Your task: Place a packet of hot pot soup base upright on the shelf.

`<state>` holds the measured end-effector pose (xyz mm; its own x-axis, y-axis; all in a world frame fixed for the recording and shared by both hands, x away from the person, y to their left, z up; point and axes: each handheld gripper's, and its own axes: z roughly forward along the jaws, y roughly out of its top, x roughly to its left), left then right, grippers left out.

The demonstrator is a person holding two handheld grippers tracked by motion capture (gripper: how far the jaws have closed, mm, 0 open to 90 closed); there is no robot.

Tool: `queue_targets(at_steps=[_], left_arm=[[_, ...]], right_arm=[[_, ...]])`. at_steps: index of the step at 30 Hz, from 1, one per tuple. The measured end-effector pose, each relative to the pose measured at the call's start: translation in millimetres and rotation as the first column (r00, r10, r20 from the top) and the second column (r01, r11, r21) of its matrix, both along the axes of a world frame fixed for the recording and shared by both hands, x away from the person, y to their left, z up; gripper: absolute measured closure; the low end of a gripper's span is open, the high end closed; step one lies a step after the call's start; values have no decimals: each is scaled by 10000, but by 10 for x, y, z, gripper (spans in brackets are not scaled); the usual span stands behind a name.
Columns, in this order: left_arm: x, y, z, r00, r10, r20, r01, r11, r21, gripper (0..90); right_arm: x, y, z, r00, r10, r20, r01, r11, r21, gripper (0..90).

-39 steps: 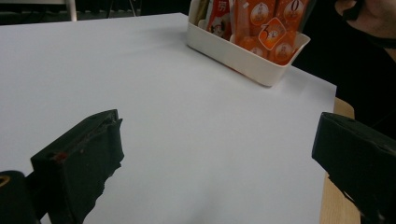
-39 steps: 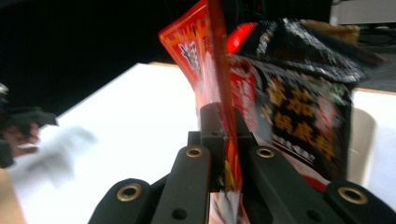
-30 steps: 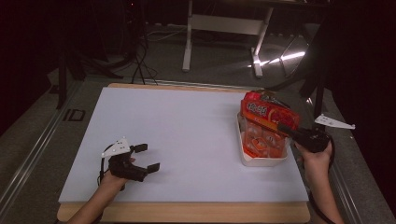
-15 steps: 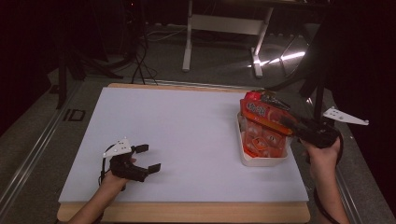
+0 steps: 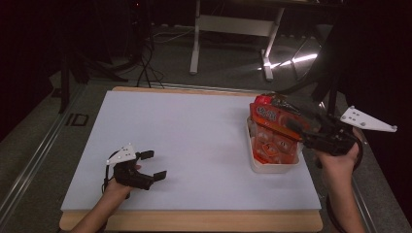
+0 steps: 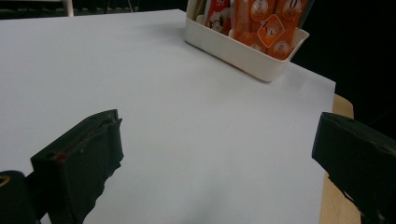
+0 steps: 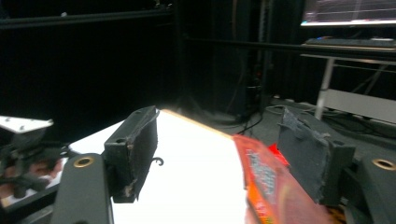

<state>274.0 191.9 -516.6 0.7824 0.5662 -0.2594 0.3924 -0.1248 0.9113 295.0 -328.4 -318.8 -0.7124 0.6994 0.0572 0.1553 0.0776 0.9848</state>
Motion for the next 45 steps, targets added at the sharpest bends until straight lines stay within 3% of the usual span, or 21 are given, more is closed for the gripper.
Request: queue_targets(at_steps=[6, 12, 18, 21, 27, 30, 35, 40, 44, 45], left_arm=[[0, 6, -3, 10000, 11, 50, -12, 10000, 52, 22], [-5, 13, 1, 10000, -7, 20, 7, 10000, -32, 22], [-7, 14, 7, 10000, 29, 42, -29, 10000, -20, 22], [-9, 12, 6, 10000, 23, 37, -23, 10000, -21, 22], [-9, 6, 5, 10000, -51, 41, 51, 10000, 37, 22], [-12, 1, 4, 10000, -63, 41, 63, 10000, 73, 22], [-11, 0, 4, 9999, -90, 44, 90, 9999, 57, 22], [-10, 2, -3, 9999, -99, 15, 99, 9999, 36, 22], [-14, -4, -3, 9999, -134, 24, 134, 9999, 12, 22], [-17, -6, -4, 9999, -138, 23, 138, 9999, 9, 22]], right_arm=[[-62, 184, -75, 9961, 876, -132, -875, 9961, 118, 240], [-86, 385, -271, 9863, 1544, -584, -1545, 9880, 38, 155], [-75, 583, -532, 9700, 2156, -1119, -2190, 9756, -184, 134], [-47, 663, -663, 9570, 2539, -1406, -2579, 9661, -114, 123], [-14, 793, -901, 9450, 2619, -1960, -2763, 9598, -500, 126], [-13, 851, -1022, 9425, 2562, -2145, -2791, 9566, -840, 126], [-4, 900, -1181, 9380, 2541, -2356, -2828, 9543, -965, 126], [-20, 949, -1361, 9258, 2654, -2692, -3096, 9409, -1370, 131], [-23, 984, -1464, 9263, 2565, -2760, -3119, 9330, -1798, 137], [-23, 989, -1482, 9227, 2570, -2872, -3157, 9315, -1806, 138]])
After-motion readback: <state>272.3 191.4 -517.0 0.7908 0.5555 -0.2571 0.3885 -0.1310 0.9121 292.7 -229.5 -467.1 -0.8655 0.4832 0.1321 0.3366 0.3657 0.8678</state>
